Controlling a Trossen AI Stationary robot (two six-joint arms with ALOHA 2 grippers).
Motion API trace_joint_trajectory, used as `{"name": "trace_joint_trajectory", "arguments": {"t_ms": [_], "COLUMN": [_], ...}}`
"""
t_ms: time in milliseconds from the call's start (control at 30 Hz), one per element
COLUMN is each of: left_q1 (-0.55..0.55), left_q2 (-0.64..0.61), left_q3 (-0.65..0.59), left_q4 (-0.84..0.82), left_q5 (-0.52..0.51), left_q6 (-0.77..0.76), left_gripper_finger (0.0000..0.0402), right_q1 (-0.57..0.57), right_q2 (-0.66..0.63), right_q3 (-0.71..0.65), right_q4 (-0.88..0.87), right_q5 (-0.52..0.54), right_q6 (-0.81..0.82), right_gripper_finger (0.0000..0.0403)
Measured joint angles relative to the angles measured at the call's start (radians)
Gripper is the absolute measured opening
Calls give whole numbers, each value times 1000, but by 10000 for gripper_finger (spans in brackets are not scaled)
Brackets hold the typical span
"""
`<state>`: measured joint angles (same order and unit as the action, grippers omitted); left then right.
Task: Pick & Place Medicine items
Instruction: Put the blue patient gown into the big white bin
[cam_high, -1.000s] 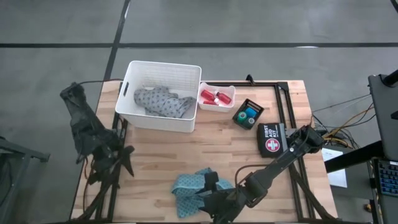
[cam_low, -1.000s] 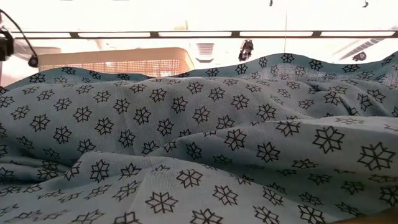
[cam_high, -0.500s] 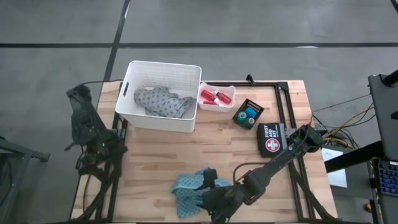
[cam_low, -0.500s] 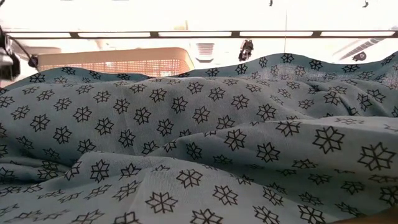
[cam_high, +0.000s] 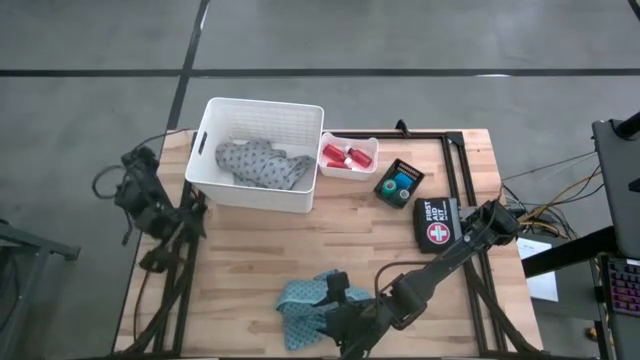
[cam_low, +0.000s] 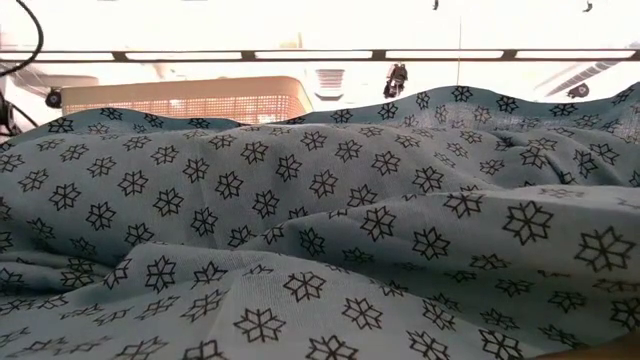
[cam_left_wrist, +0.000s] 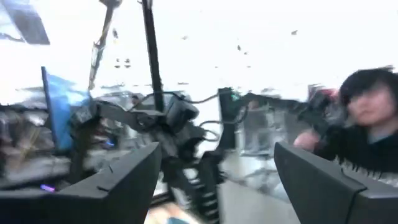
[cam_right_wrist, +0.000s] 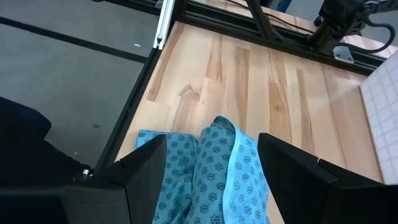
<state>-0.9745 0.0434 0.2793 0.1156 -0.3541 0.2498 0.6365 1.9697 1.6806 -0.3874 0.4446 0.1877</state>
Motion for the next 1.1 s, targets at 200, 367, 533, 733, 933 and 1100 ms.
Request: {"name": "trace_joint_trajectory", "arguments": {"t_ms": [200, 367, 533, 733, 933, 1100], "left_q1": [-1, 0, 1, 1, 1, 2], "left_q2": [36, 39, -27, -44, -44, -42], "left_q3": [-8, -68, -129, -148, -178, -275], "left_q4": [-48, -34, -21, 2, 22, 160], "left_q5": [96, 108, 93, 85, 93, 96], "left_q6": [61, 54, 42, 30, -34, 13], "left_gripper_finger": [319, 319, 319, 319, 319, 319], "right_q1": [-1, 0, 0, 0, 0, -1], "right_q2": [0, 0, 0, 0, 0, 0], "right_q3": [0, 0, 0, 0, -2, -2], "right_q4": [-1, -1, -1, -2, -5, -4], "right_q5": [0, 0, 0, 0, 0, 0], "right_q6": [-3, -8, -8, -12, -16, -34], "right_gripper_finger": [249, 249, 249, 249, 249, 249]}}
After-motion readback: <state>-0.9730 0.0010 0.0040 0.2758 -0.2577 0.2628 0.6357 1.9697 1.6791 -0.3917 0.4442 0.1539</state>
